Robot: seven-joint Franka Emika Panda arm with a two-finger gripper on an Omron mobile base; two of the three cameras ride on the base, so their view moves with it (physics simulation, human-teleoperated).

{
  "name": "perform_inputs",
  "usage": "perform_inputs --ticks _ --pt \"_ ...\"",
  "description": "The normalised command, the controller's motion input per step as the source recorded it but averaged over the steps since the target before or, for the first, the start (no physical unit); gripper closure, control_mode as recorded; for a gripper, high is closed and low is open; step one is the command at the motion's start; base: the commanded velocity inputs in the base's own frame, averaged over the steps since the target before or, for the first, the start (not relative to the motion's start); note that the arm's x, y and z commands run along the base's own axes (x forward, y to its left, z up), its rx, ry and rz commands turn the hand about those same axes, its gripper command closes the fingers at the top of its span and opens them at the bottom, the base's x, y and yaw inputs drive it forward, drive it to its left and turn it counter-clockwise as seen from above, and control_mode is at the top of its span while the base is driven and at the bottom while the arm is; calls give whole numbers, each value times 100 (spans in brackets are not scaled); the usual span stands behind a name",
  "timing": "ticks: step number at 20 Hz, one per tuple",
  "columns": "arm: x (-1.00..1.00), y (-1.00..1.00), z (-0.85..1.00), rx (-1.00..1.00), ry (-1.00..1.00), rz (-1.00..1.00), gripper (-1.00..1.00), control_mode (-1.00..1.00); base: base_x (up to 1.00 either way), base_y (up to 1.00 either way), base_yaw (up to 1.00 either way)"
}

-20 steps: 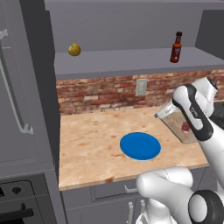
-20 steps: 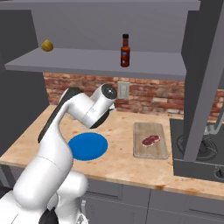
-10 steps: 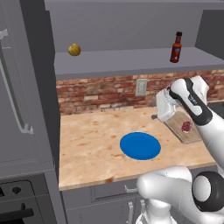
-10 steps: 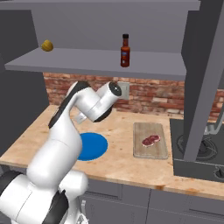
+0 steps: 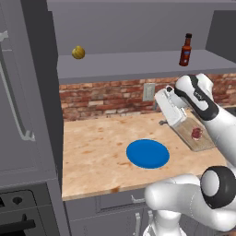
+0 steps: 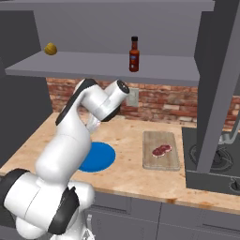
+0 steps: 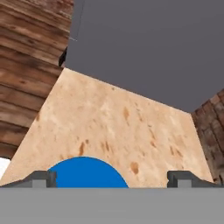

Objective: Pick the steak from the plate and place it on the cutting board. Then pick the condiment bottle from the cabinet and place it next to the cutting board.

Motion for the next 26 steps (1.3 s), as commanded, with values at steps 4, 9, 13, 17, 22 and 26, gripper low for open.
perform_inputs --ticks 4,9,13,17,22,26 --pt "-31 10 0 -10 -28 4 -100 -100 0 0 0" --pt "-46 15 0 -13 -26 0 -100 -100 0 0 0" --pt "-48 6 0 -4 -23 -5 -100 -100 0 0 0" --pt "-39 6 0 0 -14 -7 -100 -100 0 0 0" --pt "-20 3 2 0 -4 -7 -100 -100 0 0 0" --pt "-13 0 6 2 0 -6 -100 -100 0 0 0"
